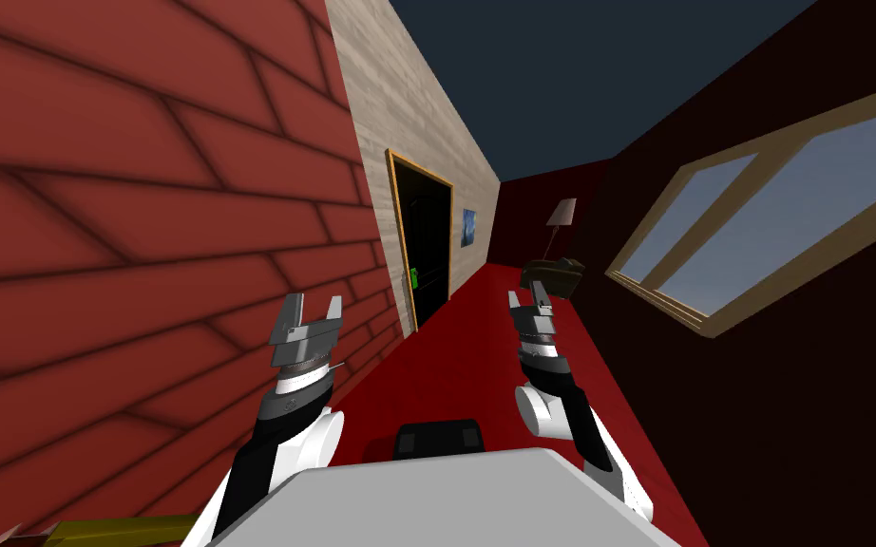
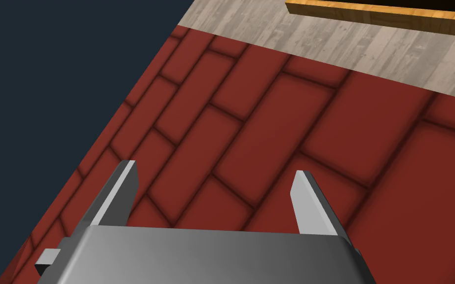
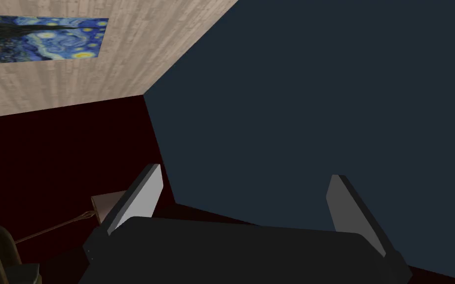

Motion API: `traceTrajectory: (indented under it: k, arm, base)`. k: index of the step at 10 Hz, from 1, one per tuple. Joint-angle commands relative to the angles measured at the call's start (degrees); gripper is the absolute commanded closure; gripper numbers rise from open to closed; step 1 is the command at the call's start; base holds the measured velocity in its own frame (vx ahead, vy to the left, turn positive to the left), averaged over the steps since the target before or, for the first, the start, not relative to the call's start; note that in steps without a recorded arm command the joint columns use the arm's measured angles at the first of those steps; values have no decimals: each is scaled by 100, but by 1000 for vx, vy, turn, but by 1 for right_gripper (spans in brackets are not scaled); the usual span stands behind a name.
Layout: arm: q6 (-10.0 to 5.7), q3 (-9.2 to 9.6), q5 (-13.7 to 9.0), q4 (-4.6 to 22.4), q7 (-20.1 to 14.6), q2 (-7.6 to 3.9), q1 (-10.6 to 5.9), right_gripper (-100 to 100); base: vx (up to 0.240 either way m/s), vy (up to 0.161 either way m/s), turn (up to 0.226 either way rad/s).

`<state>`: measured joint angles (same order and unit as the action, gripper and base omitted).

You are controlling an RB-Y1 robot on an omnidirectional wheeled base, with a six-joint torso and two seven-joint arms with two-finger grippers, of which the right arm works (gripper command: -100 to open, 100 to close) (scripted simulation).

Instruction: Pull the door open

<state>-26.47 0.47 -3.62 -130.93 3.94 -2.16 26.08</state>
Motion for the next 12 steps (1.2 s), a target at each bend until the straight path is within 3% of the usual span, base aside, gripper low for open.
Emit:
traceTrajectory:
  k: [1, 5, 12]
  arm:
    - [7, 10, 105, 167, 135, -58, -68, -100]
    - [21, 29, 311, 497, 402, -158, -202, -100]
    - [59, 81, 860, 1373, 1110, -377, -558, -100]
  base:
    - [72, -3, 130]
    - [142, 0, 104]
    - [146, -15, 137]
